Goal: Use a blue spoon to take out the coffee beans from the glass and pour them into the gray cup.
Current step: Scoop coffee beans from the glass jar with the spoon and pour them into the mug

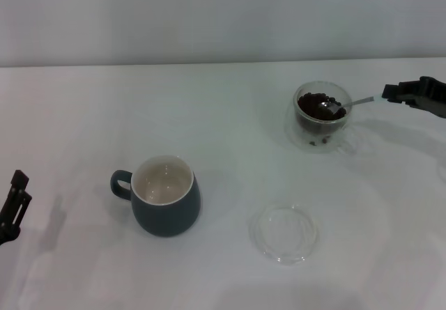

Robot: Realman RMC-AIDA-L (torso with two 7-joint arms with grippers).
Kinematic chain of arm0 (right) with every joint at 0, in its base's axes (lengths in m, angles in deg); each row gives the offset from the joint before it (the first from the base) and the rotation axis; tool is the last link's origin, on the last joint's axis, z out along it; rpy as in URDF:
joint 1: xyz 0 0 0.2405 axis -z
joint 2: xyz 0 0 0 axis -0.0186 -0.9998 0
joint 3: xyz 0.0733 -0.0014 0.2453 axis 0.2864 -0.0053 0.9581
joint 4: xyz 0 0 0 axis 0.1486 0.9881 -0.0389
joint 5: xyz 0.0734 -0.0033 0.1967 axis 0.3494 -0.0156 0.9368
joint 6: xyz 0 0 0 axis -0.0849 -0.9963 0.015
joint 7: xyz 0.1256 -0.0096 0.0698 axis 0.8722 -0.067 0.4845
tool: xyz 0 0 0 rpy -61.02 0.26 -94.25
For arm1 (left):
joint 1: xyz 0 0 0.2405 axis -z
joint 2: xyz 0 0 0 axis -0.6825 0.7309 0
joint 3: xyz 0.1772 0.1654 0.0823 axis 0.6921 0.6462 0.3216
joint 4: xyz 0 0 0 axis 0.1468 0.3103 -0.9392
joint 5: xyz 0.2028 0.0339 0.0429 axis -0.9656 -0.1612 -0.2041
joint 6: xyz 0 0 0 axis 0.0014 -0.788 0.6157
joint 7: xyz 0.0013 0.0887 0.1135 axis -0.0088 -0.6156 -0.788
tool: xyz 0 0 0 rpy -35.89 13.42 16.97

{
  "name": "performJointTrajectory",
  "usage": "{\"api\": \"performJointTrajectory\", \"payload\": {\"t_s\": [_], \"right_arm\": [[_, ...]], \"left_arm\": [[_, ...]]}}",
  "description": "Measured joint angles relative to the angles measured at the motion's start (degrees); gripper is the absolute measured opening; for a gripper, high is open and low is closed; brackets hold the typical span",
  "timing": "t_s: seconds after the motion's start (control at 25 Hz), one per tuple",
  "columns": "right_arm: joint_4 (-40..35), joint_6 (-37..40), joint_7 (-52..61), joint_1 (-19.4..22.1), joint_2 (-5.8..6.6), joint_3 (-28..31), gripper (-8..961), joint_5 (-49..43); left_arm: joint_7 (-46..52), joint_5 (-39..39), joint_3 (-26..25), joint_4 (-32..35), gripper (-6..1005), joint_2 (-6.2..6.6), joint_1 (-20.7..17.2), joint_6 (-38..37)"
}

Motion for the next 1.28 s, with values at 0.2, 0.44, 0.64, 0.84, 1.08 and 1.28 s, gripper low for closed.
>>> {"api": "performJointTrajectory", "payload": {"t_s": [0.2,0.44,0.64,0.84,1.08,1.28], "right_arm": [[2.19,1.93,0.88,-1.7,1.16,0.07,151,-0.8],[2.47,2.79,1.56,-2.38,1.43,0.49,151,-0.83],[2.52,2.91,2.28,-2.67,1.9,0.72,151,-0.83],[3.98,2.72,2.86,-3.2,2.49,1.18,151,-0.83],[9.52,3.33,2.91,-5.59,4.33,1.53,151,-0.83],[9.86,4.0,2.95,-5.75,4.44,1.59,151,-0.47]], "left_arm": [[0.0,0.5,0.0,0.0,701,0.0,0.31,0.05],[0.0,0.63,-0.01,0.0,701,0.0,0.36,0.06],[0.0,0.73,-0.01,0.0,700,0.05,0.46,0.05],[0.0,0.74,-0.01,0.0,700,0.09,0.9,0.04],[0.0,0.74,-0.01,0.0,699,0.09,1.37,0.05],[0.0,0.73,0.0,-0.07,699,0.09,1.6,0.12]]}}
